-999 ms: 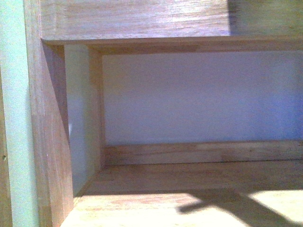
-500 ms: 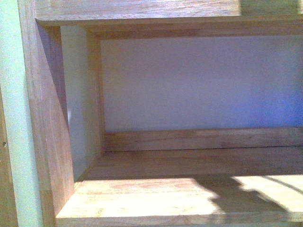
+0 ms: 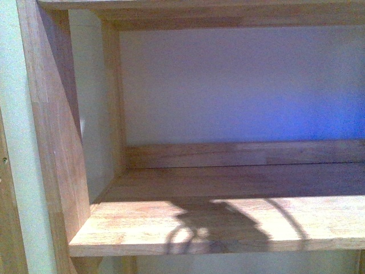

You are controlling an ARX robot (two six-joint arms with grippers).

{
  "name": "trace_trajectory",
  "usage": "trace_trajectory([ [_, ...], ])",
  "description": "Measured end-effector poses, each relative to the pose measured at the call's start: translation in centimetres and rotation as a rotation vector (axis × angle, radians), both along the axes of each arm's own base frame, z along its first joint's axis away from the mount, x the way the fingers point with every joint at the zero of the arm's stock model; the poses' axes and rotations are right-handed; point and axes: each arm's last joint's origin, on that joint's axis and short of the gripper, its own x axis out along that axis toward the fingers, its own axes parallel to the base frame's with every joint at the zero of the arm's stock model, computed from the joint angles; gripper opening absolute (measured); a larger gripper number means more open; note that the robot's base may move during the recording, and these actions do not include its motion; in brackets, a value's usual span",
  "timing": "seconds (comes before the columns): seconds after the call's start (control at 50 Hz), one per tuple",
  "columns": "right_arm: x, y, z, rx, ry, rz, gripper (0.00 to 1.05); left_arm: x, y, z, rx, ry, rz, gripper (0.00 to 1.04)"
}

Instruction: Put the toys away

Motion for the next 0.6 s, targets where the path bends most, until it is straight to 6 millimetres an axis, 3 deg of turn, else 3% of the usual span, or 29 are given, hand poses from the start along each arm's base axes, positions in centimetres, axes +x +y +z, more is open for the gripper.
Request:
trace_trajectory([
  [0.6,0.8,1.8,-0.9,0.123,0.031,0.075,0.09,0.0,0.0,0.0,0.0,0.0,0.0,0.99],
])
